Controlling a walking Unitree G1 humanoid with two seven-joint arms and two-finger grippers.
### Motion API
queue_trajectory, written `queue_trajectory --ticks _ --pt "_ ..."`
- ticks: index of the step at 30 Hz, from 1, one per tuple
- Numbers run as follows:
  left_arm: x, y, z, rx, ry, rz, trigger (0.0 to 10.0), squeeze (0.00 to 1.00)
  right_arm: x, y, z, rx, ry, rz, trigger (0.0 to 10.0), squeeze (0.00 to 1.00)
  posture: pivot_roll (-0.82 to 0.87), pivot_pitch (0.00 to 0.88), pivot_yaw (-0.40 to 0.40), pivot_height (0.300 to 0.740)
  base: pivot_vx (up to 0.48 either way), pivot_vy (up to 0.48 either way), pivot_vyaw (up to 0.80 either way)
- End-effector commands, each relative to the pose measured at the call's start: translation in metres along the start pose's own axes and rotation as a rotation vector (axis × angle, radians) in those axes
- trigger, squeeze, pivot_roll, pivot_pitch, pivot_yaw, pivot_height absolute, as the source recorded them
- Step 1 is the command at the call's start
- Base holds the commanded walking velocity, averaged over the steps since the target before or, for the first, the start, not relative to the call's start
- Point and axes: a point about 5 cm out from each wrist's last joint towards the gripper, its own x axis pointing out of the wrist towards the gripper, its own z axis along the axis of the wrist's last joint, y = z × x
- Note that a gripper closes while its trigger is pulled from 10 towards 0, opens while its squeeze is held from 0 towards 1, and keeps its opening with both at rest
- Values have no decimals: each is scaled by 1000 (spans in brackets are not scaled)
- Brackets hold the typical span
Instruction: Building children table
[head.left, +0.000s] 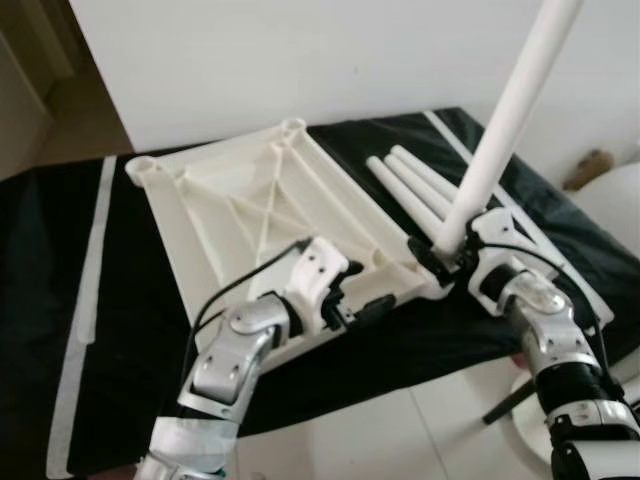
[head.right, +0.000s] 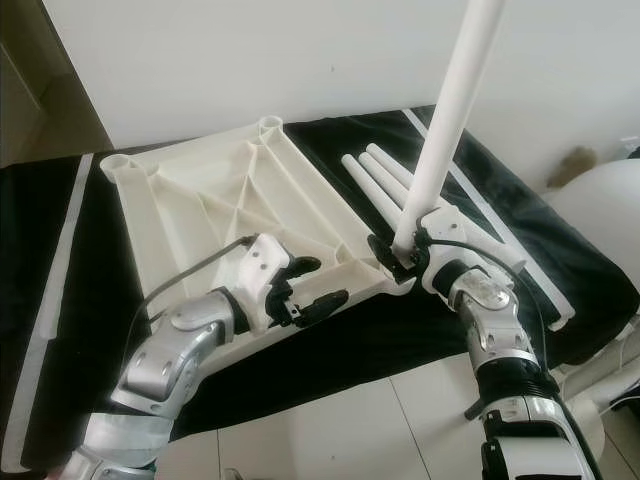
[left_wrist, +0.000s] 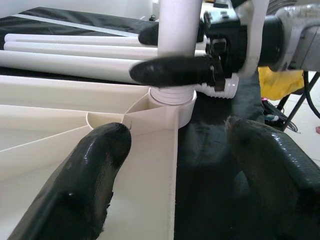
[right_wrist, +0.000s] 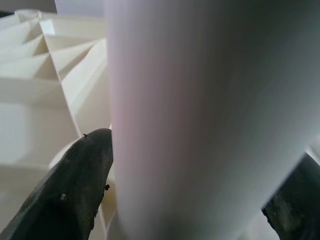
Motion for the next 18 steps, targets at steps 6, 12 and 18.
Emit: queue_trajectory --ticks 6,12,18 --pt "-3 5 2 -4 -4 103 10000 0 -4 2 -13 36 29 29 0 0 -41 55 38 740 0 0 0" --pt "-3 5 2 -9 -3 100 10000 0 -5 1 -18 81 29 24 0 0 -47 59 43 740 0 0 0" --pt "-3 4 2 -11 0 99 10000 0 -7 4 -26 130 46 -17 10000 0 -47 61 43 740 0 0 0"
